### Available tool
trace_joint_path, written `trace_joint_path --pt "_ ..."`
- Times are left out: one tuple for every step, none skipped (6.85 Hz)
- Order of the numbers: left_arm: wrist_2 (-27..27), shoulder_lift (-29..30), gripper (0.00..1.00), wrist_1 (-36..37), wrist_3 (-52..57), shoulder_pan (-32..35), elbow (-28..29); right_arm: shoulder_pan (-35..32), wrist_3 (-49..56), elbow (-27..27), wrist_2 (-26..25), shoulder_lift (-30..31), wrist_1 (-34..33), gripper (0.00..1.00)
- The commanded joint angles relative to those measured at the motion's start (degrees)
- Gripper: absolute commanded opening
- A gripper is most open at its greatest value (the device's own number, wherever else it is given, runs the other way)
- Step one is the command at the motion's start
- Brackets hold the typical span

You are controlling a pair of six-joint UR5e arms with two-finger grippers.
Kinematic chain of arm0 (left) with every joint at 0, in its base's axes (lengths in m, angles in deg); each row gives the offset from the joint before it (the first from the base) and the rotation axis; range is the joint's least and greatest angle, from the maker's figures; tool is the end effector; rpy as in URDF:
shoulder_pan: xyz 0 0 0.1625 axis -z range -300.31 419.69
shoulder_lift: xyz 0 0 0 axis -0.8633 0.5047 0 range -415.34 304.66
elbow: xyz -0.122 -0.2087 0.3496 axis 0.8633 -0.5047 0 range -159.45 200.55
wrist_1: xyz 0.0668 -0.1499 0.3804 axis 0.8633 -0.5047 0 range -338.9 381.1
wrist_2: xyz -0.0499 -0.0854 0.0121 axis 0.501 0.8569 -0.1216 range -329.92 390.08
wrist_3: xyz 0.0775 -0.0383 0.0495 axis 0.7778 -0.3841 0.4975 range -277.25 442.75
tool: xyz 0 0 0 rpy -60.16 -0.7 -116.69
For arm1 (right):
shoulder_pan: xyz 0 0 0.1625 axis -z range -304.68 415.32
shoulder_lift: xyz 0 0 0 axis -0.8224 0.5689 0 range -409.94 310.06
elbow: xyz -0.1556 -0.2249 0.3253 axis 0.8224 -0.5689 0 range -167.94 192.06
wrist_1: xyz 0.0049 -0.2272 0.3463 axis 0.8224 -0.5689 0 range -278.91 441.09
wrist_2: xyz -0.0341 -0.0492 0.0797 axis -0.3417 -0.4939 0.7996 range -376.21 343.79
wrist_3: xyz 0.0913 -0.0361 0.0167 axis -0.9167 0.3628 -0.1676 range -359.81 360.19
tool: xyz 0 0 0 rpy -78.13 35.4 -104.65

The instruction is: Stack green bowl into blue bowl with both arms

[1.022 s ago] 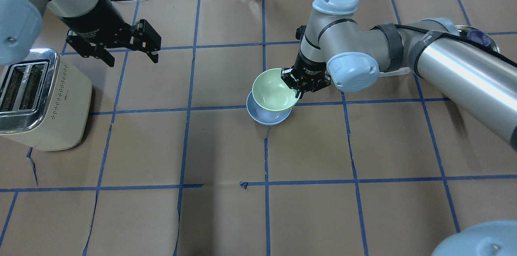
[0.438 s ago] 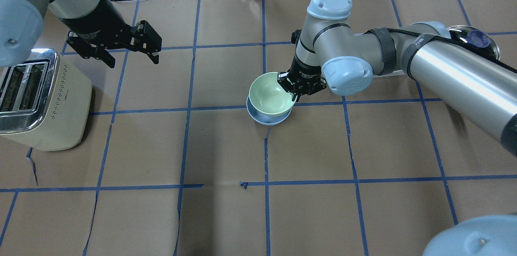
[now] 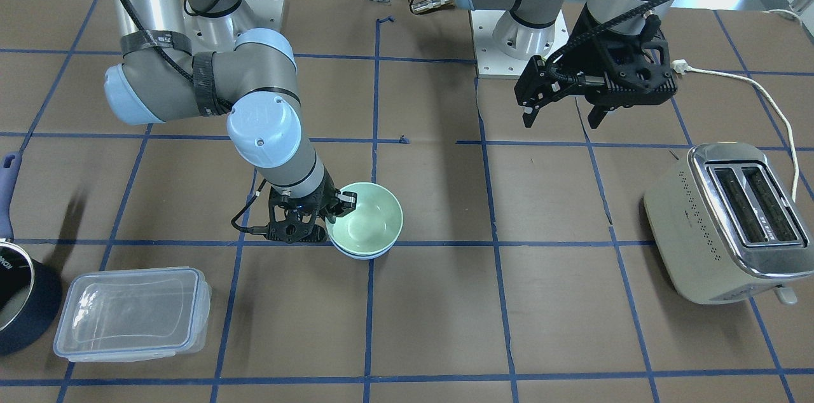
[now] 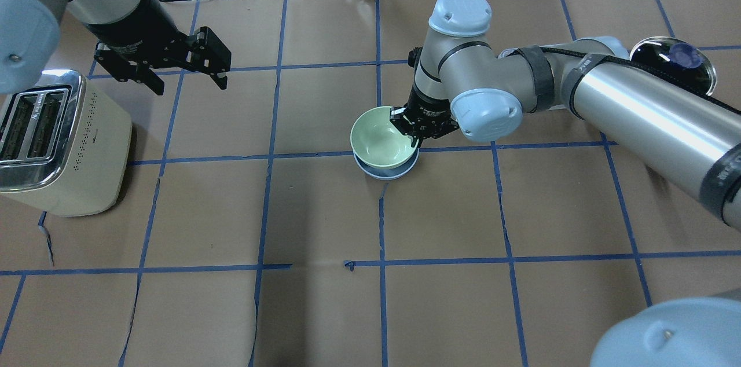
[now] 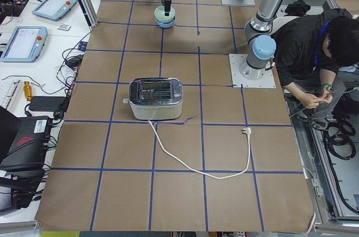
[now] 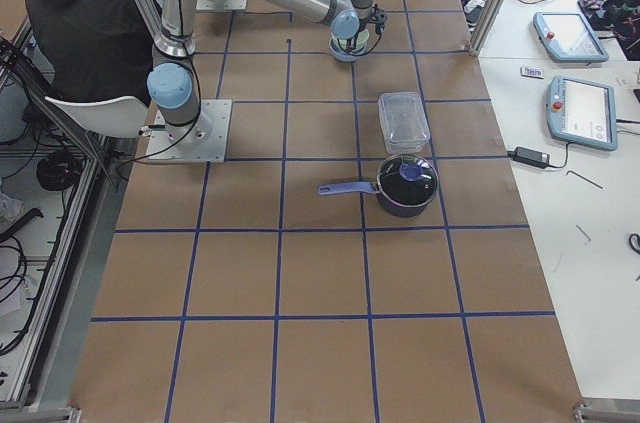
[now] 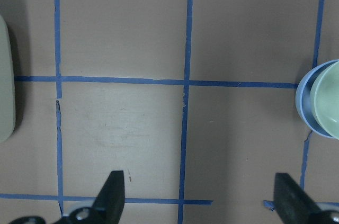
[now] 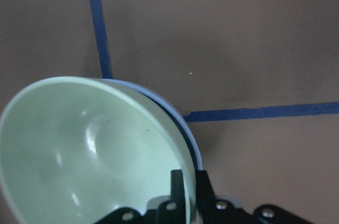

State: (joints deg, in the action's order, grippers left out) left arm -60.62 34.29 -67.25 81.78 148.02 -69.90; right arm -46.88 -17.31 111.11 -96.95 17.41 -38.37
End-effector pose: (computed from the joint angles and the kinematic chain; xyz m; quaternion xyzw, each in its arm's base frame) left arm -0.1178 -0.4955 0.4902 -0.0231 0.9996 -0.0137 0.0061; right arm 0.2713 -0.5481 0.2466 0.0476 0.9954 0.0395 0.0730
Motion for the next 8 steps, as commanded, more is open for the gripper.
trace_joint_path --pt "0.00 -0.07 1.00 0.02 0.00 0.00 -0.09 0.16 -0.08 -0.26 -0.28 0.49 -0.34 1.00" --pt "0.00 -0.07 1.00 0.02 0.00 0.00 -0.09 0.59 -0.08 -1.05 -1.24 2.24 0.53 1.00" --pt "0.00 0.02 1.00 0.02 0.00 0.00 -0.09 1.82 0.70 -1.14 -2.73 5.56 2.28 1.00" --pt "0.00 -0.33 1.00 0.02 0.00 0.00 -0.35 3.74 1.23 -1.49 -9.19 8.55 5.60 1.00" --pt "0.00 -0.42 1.00 0.02 0.00 0.09 -0.44 6.20 1.24 -2.36 -9.43 10.84 9.03 1.00" --pt "0.00 -0.25 1.00 0.02 0.00 0.09 -0.44 8.49 1.24 -3.76 -10.12 12.78 11.24 1.00" --pt "0.00 -0.24 1.00 0.02 0.00 0.09 -0.52 10.51 1.59 -5.35 -13.26 15.41 15.87 1.00" --pt "0.09 -0.24 1.00 0.02 0.00 0.09 -0.53 10.79 2.29 -7.28 -14.51 18.40 23.40 1.00"
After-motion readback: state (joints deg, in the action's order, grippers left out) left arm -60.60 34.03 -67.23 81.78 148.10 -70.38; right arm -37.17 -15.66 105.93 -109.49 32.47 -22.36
